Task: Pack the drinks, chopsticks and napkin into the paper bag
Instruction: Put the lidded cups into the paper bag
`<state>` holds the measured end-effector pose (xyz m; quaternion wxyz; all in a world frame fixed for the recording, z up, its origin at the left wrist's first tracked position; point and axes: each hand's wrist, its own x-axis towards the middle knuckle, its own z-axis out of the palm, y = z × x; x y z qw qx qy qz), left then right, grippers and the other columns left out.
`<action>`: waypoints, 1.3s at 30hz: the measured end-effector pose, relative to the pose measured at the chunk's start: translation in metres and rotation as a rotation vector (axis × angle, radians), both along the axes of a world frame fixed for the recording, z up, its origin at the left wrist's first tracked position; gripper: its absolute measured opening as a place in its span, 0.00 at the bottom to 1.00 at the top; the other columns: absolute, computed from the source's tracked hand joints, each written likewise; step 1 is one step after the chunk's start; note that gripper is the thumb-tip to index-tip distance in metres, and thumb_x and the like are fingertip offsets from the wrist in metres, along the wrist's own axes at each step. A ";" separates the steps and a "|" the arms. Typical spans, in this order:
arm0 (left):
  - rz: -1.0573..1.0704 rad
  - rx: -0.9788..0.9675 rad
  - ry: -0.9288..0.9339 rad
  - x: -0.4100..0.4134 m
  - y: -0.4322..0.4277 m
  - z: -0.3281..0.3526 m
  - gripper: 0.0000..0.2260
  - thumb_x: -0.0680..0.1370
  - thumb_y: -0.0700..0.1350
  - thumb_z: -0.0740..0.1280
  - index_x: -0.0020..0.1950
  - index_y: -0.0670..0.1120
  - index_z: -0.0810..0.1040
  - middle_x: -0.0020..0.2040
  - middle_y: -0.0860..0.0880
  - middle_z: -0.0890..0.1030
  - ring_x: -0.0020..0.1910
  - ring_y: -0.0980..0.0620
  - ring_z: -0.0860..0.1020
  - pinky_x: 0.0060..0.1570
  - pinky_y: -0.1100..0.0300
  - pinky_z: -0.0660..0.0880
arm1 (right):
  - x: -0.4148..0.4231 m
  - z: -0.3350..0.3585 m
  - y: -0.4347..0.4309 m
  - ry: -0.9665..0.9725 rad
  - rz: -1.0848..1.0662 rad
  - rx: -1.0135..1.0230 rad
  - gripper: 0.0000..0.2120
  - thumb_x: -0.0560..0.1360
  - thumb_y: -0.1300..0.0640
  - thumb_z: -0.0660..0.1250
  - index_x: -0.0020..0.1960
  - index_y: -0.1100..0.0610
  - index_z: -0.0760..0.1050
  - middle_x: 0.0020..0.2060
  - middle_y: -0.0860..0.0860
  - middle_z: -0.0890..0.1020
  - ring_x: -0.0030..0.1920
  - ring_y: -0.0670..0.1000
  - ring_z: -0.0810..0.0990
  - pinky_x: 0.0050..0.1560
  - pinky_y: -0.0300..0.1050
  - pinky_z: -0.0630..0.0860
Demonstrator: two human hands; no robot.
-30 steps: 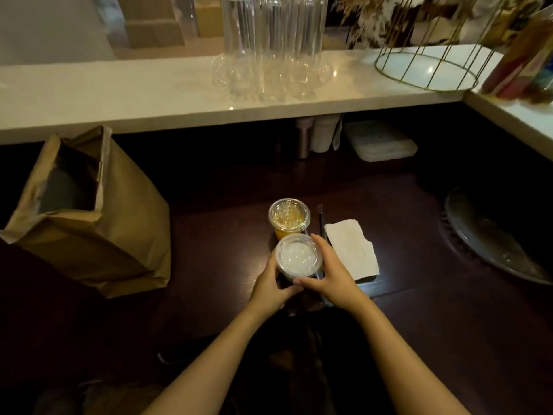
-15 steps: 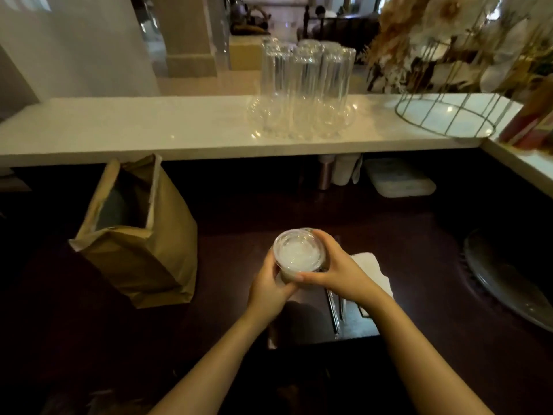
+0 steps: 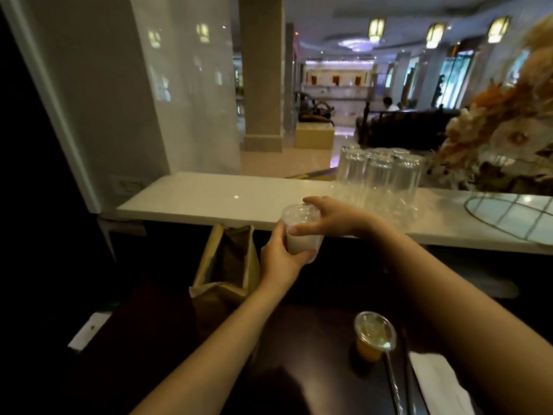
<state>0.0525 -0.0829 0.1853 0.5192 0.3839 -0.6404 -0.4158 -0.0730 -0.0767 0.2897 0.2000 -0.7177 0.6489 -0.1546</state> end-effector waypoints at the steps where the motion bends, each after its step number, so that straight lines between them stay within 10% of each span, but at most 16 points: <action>1: 0.016 -0.014 -0.006 0.006 -0.005 0.008 0.32 0.67 0.40 0.74 0.67 0.52 0.67 0.56 0.54 0.77 0.60 0.52 0.75 0.56 0.58 0.75 | 0.008 0.008 -0.008 0.016 0.007 0.001 0.45 0.66 0.36 0.69 0.74 0.55 0.55 0.74 0.55 0.62 0.73 0.56 0.62 0.73 0.52 0.60; 14: -0.068 -0.036 -0.230 0.097 -0.086 0.036 0.35 0.69 0.42 0.73 0.71 0.54 0.60 0.66 0.47 0.74 0.65 0.47 0.71 0.59 0.56 0.72 | 0.086 0.026 -0.092 -0.150 -0.059 0.003 0.39 0.66 0.47 0.74 0.72 0.55 0.62 0.68 0.53 0.69 0.62 0.52 0.70 0.57 0.43 0.69; 23: -0.077 0.160 -0.774 0.149 -0.142 -0.010 0.38 0.73 0.44 0.69 0.74 0.43 0.48 0.77 0.44 0.47 0.75 0.45 0.53 0.69 0.55 0.60 | 0.115 -0.023 -0.113 -0.113 -0.137 -0.027 0.42 0.62 0.43 0.75 0.70 0.50 0.61 0.67 0.54 0.66 0.64 0.54 0.70 0.59 0.45 0.69; 30: -0.094 0.346 -0.515 0.161 -0.150 -0.032 0.32 0.75 0.29 0.54 0.75 0.46 0.49 0.78 0.48 0.46 0.76 0.47 0.50 0.70 0.56 0.58 | 0.134 -0.057 -0.089 -0.179 -0.042 0.077 0.41 0.63 0.45 0.75 0.71 0.46 0.58 0.67 0.50 0.64 0.65 0.51 0.66 0.61 0.44 0.68; 39: -0.117 0.363 -0.288 0.172 -0.134 -0.033 0.25 0.79 0.35 0.53 0.74 0.50 0.54 0.76 0.48 0.58 0.73 0.48 0.59 0.72 0.48 0.61 | 0.158 -0.093 -0.091 0.201 0.048 0.154 0.45 0.63 0.47 0.75 0.72 0.48 0.54 0.68 0.52 0.61 0.67 0.56 0.62 0.66 0.53 0.70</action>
